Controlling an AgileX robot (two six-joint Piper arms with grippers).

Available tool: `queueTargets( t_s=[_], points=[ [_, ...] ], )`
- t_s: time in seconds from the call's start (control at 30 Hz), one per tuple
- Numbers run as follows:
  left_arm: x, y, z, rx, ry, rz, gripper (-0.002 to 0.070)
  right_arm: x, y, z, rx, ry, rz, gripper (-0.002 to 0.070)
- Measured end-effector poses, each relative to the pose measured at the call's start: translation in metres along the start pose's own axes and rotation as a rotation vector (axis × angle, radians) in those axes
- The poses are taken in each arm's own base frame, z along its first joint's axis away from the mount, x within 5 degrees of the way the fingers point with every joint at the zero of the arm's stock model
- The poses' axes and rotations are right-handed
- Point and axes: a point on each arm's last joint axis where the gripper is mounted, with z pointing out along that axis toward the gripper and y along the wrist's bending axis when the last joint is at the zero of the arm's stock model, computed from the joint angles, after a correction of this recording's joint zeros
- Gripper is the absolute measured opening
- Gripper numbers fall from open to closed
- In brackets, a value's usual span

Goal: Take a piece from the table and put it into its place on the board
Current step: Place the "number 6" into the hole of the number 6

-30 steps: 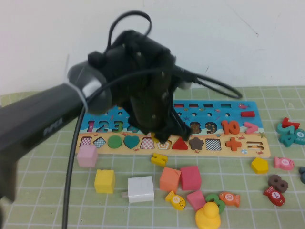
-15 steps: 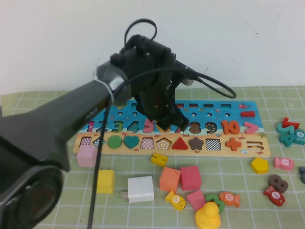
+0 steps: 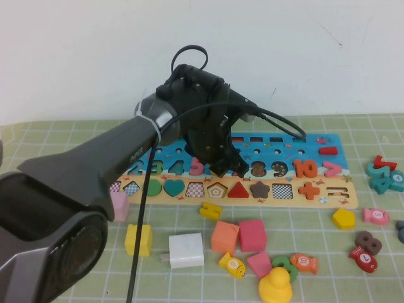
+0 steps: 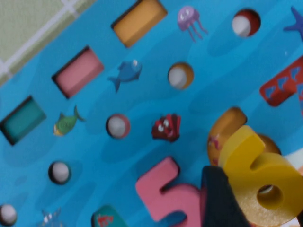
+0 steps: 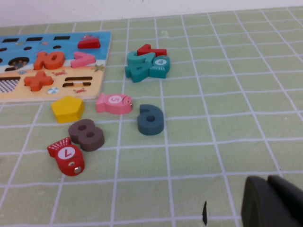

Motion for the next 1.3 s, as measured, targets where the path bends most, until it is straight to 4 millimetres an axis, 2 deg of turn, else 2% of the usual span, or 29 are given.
queueTargets(
  t_s=[0.23,1.07,1.3],
  points=[
    [0.000,0.000,0.010,0.004,0.002,0.003,0.0298,0.000,0.000,0.000,0.000,0.000,0.000,-0.0002],
    [-0.002,0.006,0.014,-0.023,-0.026,-0.045,0.0325,0.000,0.000,0.000,0.000,0.000,0.000,-0.0002],
    [-0.001,0.005,0.014,-0.014,-0.020,-0.053,0.0412,0.000,0.000,0.000,0.000,0.000,0.000,-0.0003]
  ],
)
